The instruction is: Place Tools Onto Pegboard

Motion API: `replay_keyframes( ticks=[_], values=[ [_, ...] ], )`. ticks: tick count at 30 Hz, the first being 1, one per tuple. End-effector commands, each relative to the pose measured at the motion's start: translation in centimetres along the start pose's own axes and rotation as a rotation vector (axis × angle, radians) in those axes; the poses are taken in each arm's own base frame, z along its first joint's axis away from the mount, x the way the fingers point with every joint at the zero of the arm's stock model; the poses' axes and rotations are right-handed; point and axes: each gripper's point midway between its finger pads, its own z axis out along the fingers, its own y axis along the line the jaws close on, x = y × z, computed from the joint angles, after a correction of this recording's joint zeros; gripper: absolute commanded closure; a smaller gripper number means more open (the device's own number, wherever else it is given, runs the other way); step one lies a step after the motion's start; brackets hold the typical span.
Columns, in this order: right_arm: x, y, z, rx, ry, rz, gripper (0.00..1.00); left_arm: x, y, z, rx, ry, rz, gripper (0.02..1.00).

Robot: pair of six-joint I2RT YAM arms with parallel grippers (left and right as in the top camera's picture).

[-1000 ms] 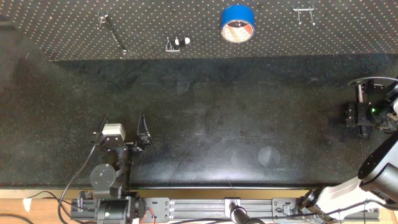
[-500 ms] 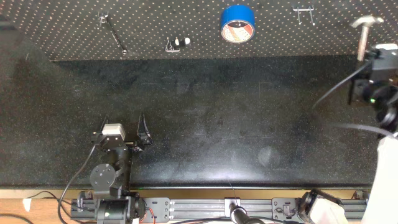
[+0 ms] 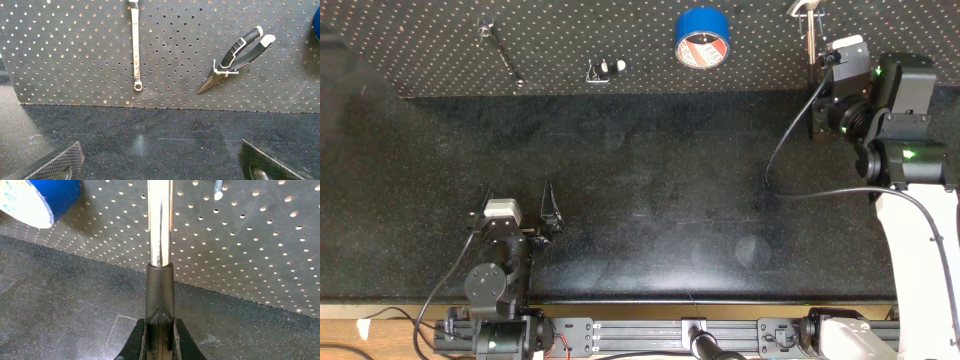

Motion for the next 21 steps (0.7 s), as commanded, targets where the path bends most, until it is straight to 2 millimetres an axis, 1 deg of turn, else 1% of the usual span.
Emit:
replay_keyframes(
  ticks=[1,3,6,9,12,14,18,19,20,21],
  values=[
    [0.6,-0.4,1.6,0.000,0.035,0.034,0.925,0.1,-0.3,0.0,0.014,0.002,-0.005,0.023],
    [1.0,-1.3,1.9,0.047,0.051,0.077,0.923,0.1,-0.3,0.0,0.014,0.002,-0.004,0.023],
    [1.3,-1.4,2.3,0.048,0.063,0.080,0.925,0.1,-0.3,0.0,0.014,0.002,-0.005,0.023],
    [2.4,-1.5,3.4,0.039,0.107,0.093,0.928,0.1,-0.3,0.0,0.014,0.002,-0.004,0.023],
    [2.8,-1.6,4.0,0.037,0.122,0.096,0.921,0.1,-0.3,0.0,0.014,0.001,-0.004,0.023],
    [2.7,-1.7,4.2,0.038,0.117,0.094,0.761,0.1,-0.3,0.0,0.014,0.001,-0.004,0.023],
    [2.4,-1.7,4.2,0.039,0.106,0.091,0.371,0.1,-0.3,0.0,0.014,0.001,-0.004,0.020],
    [2.0,-1.6,3.7,0.041,0.093,0.088,0.016,0.1,-0.3,0.0,0.014,0.002,-0.004,0.023],
    [1.7,-1.2,2.9,0.033,0.076,0.084,0.018,0.1,-0.3,0.0,0.014,0.002,-0.004,0.023],
    [1.9,-0.9,2.0,0.036,0.064,0.080,0.018,0.1,-0.3,0.0,0.014,0.002,-0.004,0.023]
  ],
)
